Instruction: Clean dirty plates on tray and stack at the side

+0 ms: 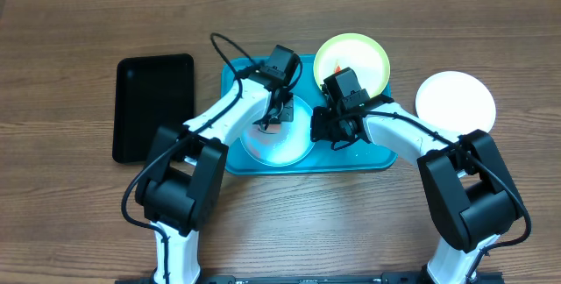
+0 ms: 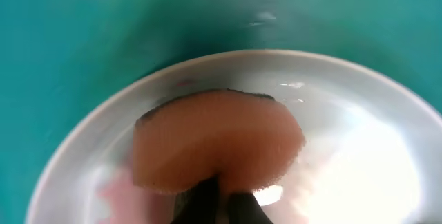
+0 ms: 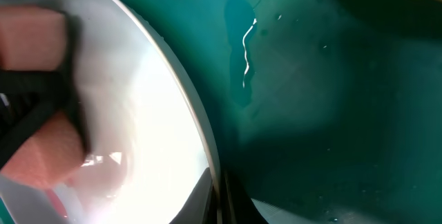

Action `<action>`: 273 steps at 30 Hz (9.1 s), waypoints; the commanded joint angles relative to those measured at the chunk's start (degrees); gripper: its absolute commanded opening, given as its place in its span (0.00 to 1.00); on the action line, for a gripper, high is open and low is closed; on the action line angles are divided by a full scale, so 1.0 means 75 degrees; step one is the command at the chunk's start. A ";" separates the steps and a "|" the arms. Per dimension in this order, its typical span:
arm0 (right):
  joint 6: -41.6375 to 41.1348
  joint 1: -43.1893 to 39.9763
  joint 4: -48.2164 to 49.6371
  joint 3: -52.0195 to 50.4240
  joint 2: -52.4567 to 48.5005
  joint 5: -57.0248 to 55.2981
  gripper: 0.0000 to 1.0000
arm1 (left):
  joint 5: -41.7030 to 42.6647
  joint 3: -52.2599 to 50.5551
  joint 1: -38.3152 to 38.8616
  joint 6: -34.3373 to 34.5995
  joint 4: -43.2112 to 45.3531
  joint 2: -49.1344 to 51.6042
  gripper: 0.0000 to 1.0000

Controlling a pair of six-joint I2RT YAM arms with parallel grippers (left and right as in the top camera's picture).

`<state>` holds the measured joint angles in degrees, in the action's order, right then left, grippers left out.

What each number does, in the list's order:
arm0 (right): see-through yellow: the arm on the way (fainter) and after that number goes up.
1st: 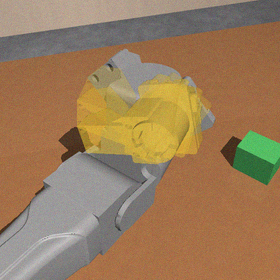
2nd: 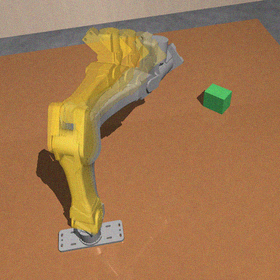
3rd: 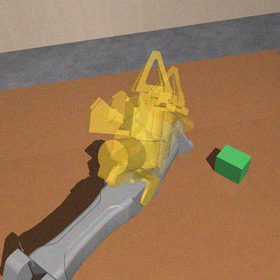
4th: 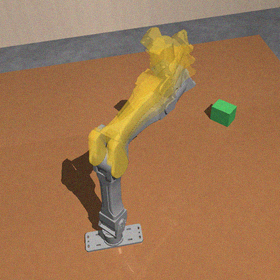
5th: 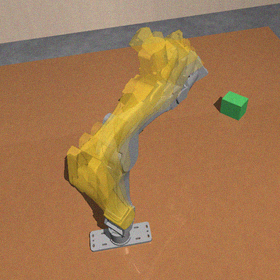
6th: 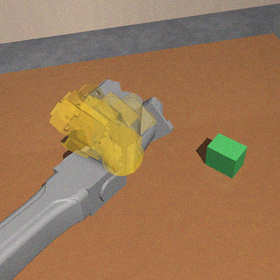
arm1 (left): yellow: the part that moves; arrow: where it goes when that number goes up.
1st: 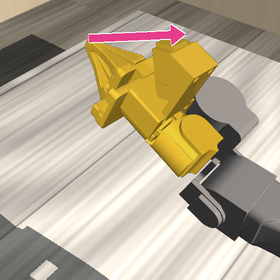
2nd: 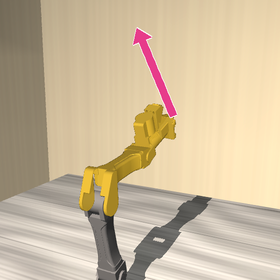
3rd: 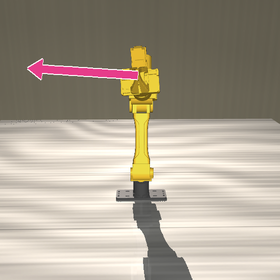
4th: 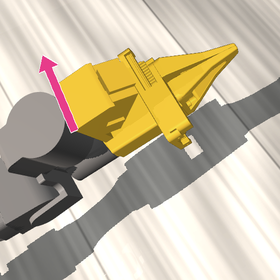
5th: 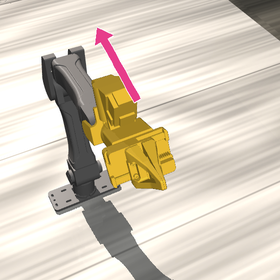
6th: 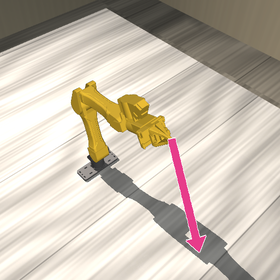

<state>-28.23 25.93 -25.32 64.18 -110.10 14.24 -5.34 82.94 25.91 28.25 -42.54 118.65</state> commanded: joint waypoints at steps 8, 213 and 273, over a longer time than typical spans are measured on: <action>0.0079 -0.0023 -0.0087 -0.0044 -0.0122 -0.0175 0.04 | 0.2532 0.0096 -0.0455 -0.1017 0.0242 0.0265 0.04; 0.0388 0.4485 -0.4389 0.1075 0.2594 -1.3884 0.04 | 0.0067 0.4004 -0.0839 -0.0335 -0.3899 0.0265 0.04; 0.0455 -0.7466 -0.3008 0.1072 0.1201 -0.1084 0.04 | 0.0064 0.4004 -0.0851 -0.0338 -0.3955 0.0265 0.04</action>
<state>-25.23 -29.98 -47.83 70.41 -100.03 5.63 -5.50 113.23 19.75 26.39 -72.23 120.53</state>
